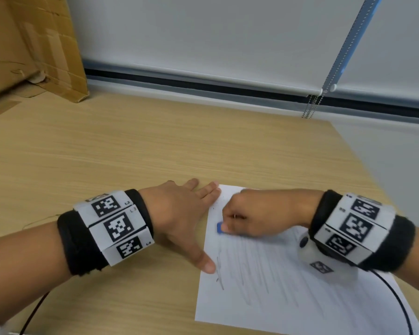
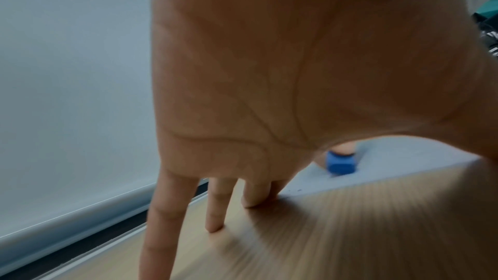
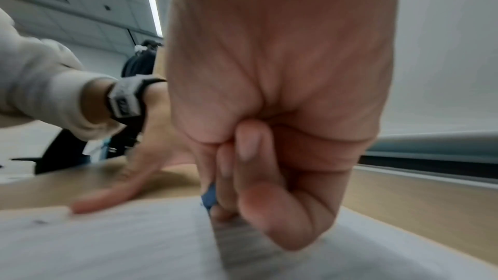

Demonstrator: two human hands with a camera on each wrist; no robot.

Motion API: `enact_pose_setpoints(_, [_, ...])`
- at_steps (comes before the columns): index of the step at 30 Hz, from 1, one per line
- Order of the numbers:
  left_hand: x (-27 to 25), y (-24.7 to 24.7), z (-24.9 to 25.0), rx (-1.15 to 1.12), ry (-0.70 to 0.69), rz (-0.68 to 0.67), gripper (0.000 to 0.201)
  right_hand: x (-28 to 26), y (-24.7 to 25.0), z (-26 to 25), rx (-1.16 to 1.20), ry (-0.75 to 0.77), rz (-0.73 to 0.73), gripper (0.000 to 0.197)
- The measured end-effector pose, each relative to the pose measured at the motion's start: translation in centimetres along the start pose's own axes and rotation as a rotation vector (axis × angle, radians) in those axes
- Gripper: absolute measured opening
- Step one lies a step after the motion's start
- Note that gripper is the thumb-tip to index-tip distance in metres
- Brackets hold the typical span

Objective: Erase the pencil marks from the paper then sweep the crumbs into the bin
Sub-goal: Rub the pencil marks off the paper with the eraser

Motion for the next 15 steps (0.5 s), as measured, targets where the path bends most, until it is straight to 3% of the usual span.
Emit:
enact_pose_setpoints(4, [-0.2, 0.0, 0.1, 0.013, 0.003, -0.015, 0.146, -0.2, -0.3, 0.2, 0.025, -0.022, 0.073, 0.042])
enact_pose_setpoints(9, [-0.3, 0.2, 0.5, 0.028, 0.019, -0.065, 0.148, -1.3, -1.3, -1.8, -0.003, 0.058, -0.039, 0.043])
enact_pose_setpoints(13, [-0.3, 0.1, 0.5, 0.020, 0.025, -0.086, 0.149, -0.8, -0.5, -0.4, 0.033, -0.009, 0.078, 0.042])
enact_pose_setpoints(15, [-0.2, 0.1, 0.5, 0.026, 0.025, -0.088, 0.150, -1.3, -1.4, -1.1, 0.046, 0.030, 0.056, 0.040])
Point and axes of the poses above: each hand's wrist, its own x-axis towards the middle knuckle, its own y-axis out of the back of the hand, z = x × y, the point moved 3 cm from there along x, towards the middle knuckle, and after that the axes turned 1 degree about -y, right-handed, at the moved point
